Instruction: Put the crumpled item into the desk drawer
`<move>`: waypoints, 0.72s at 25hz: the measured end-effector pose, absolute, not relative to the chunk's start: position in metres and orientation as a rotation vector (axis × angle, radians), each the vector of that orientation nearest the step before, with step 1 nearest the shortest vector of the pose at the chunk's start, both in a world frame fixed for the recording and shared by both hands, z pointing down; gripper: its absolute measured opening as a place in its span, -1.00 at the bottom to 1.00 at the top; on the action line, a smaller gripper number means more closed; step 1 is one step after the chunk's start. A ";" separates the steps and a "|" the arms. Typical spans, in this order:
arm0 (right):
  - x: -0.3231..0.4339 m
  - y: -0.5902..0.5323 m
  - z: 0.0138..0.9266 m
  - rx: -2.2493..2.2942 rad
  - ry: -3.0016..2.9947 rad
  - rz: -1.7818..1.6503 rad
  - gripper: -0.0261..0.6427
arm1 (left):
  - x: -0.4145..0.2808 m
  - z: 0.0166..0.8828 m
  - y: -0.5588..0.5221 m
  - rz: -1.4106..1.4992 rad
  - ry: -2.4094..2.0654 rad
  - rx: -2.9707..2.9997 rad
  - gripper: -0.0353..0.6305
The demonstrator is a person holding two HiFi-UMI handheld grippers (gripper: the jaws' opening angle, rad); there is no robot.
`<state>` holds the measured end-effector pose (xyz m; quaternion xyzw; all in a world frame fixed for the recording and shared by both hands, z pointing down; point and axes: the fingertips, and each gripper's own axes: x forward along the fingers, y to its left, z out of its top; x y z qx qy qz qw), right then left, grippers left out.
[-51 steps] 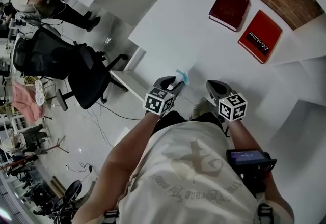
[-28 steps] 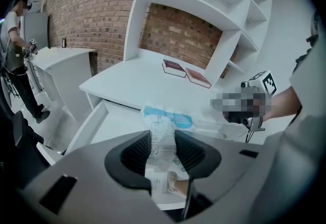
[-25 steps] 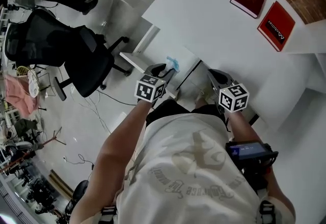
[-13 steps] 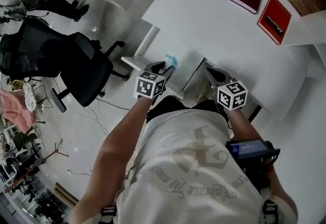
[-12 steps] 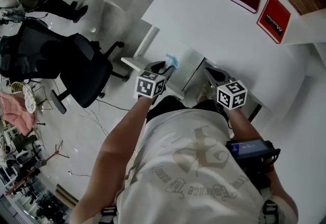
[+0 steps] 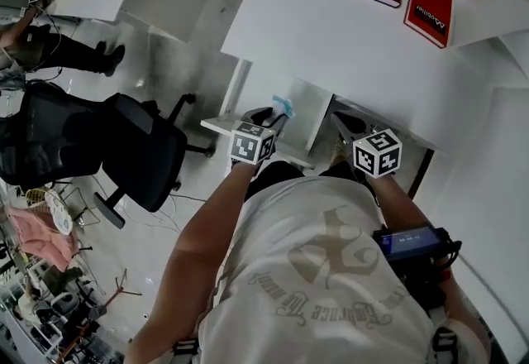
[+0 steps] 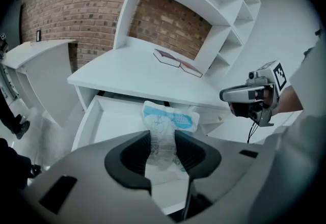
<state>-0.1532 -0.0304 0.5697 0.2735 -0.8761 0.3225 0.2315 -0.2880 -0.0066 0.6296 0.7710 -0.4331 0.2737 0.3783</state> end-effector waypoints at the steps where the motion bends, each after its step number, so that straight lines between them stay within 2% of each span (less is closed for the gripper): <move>1: -0.155 -0.026 0.571 0.766 -2.402 0.892 -0.85 | -0.289 0.632 -0.005 0.703 -1.094 1.975 -0.41; 8: -0.163 -0.023 0.577 0.856 -2.389 0.938 -0.85 | -0.297 0.647 -0.017 0.808 -1.026 2.016 -0.41; 18: -0.149 -0.008 0.580 0.897 -2.350 0.978 -0.85 | -0.274 0.654 -0.019 0.883 -0.949 2.028 -0.41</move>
